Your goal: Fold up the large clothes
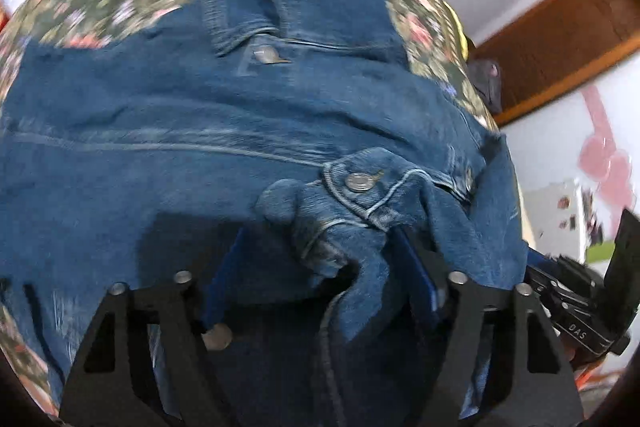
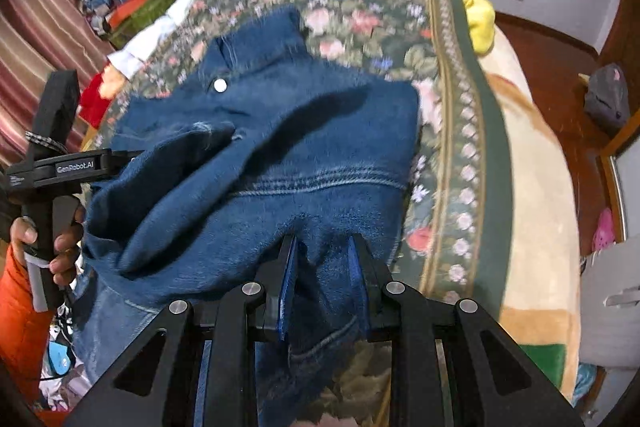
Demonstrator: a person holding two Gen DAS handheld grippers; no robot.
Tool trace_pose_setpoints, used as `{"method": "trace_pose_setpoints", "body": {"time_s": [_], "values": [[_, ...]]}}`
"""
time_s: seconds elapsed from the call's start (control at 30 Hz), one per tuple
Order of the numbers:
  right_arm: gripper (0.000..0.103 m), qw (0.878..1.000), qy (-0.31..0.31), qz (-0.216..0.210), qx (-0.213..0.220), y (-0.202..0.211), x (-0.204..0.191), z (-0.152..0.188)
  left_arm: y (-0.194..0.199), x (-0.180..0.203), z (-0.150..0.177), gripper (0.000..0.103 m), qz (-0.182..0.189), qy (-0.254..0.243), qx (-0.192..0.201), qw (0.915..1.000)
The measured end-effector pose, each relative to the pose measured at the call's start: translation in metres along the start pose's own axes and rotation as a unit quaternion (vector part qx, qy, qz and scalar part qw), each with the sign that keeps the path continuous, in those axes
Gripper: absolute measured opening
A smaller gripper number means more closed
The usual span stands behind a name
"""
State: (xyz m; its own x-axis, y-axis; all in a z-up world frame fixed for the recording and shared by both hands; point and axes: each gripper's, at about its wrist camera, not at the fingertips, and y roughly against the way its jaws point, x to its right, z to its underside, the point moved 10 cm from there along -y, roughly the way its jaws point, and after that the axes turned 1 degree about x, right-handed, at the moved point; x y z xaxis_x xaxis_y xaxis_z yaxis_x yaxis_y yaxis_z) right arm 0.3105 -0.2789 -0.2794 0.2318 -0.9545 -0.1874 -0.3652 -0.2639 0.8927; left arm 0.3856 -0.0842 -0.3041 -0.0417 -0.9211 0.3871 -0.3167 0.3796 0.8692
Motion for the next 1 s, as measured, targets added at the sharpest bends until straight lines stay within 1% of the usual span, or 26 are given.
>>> {"method": "trace_pose_setpoints", "body": {"time_s": [0.03,0.1,0.13,0.17,0.23,0.27,0.33,0.4,0.43,0.47,0.53,0.6,0.63,0.7,0.73,0.8,0.87,0.9,0.93,0.97,1.0], "values": [[0.022,1.0,0.002,0.003,-0.004,-0.006,0.0,0.002,-0.004,0.008,0.0,0.061,-0.005,-0.022,0.001,0.9997],[0.022,1.0,0.005,0.007,-0.004,-0.011,-0.001,0.004,-0.005,0.017,-0.002,0.053,-0.022,-0.051,0.007,0.9984],[0.022,1.0,0.007,0.008,-0.005,-0.012,-0.002,0.004,-0.005,0.023,-0.003,0.042,-0.029,-0.067,0.013,0.9972],[0.022,1.0,0.008,0.008,-0.005,-0.012,-0.002,0.003,-0.001,0.029,-0.006,0.036,-0.042,-0.087,0.026,0.995],[0.022,1.0,0.004,0.004,-0.008,-0.011,-0.002,0.002,0.011,0.039,-0.016,0.031,-0.068,-0.119,0.056,0.989],[0.022,1.0,0.001,0.001,-0.011,-0.01,-0.001,0.002,0.023,0.048,-0.024,0.022,-0.078,-0.133,0.083,0.9845],[0.022,1.0,-0.001,-0.002,-0.015,-0.008,0.0,0.0,0.046,0.061,-0.039,0.022,-0.08,-0.147,0.119,0.9787],[0.022,1.0,0.0,0.001,-0.01,-0.002,-0.001,-0.003,0.08,0.077,-0.061,0.022,-0.078,-0.153,0.181,0.9683],[0.022,1.0,0.003,0.003,-0.005,0.002,-0.002,-0.005,0.093,0.082,-0.069,0.022,-0.08,-0.156,0.204,0.9632],[0.022,1.0,0.008,0.006,0.004,0.008,-0.003,-0.01,0.114,0.087,-0.081,0.021,-0.084,-0.156,0.234,0.9559],[0.022,1.0,0.014,0.011,0.023,0.018,-0.006,-0.018,0.146,0.088,-0.096,0.021,-0.092,-0.149,0.279,0.9442],[0.022,0.999,0.017,0.014,0.046,0.03,-0.009,-0.032,0.181,0.079,-0.108,0.021,-0.114,-0.136,0.331,0.9269],[0.022,0.998,0.017,0.014,0.051,0.032,-0.01,-0.038,0.2,0.07,-0.112,0.021,-0.136,-0.13,0.359,0.9142],[0.022,0.998,0.019,0.014,0.058,0.03,-0.012,-0.052,0.22,0.051,-0.113,0.021,-0.165,-0.116,0.387,0.9],[0.022,0.998,0.02,0.018,0.054,0.024,-0.013,-0.057,0.227,0.036,-0.111,0.021,-0.18,-0.104,0.393,0.8959],[0.022,0.998,0.023,0.032,0.044,0.004,-0.012,-0.067,0.226,0.007,-0.106,0.021,-0.199,-0.085,0.388,0.8959],[0.022,0.998,0.027,0.046,0.014,-0.025,-0.013,-0.068,0.218,-0.025,-0.094,0.021,-0.23,-0.071,0.377,0.8941],[0.022,0.998,0.03,0.051,0.0,-0.039,-0.013,-0.067,0.21,-0.044,-0.086,0.022,-0.246,-0.064,0.367,0.8949],[0.022,0.998,0.034,0.06,-0.006,-0.049,-0.014,-0.066,0.199,-0.063,-0.076,0.022,-0.254,-0.056,0.35,0.8997],[0.022,0.997,0.037,0.072,0.003,-0.054,-0.013,-0.067,0.183,-0.084,-0.066,0.022,-0.258,-0.045,0.325,0.9087],[0.022,0.996,0.043,0.08,0.02,-0.056,-0.013,-0.07,0.167,-0.104,-0.055,0.022,-0.265,-0.036,0.299,0.9161]]}}
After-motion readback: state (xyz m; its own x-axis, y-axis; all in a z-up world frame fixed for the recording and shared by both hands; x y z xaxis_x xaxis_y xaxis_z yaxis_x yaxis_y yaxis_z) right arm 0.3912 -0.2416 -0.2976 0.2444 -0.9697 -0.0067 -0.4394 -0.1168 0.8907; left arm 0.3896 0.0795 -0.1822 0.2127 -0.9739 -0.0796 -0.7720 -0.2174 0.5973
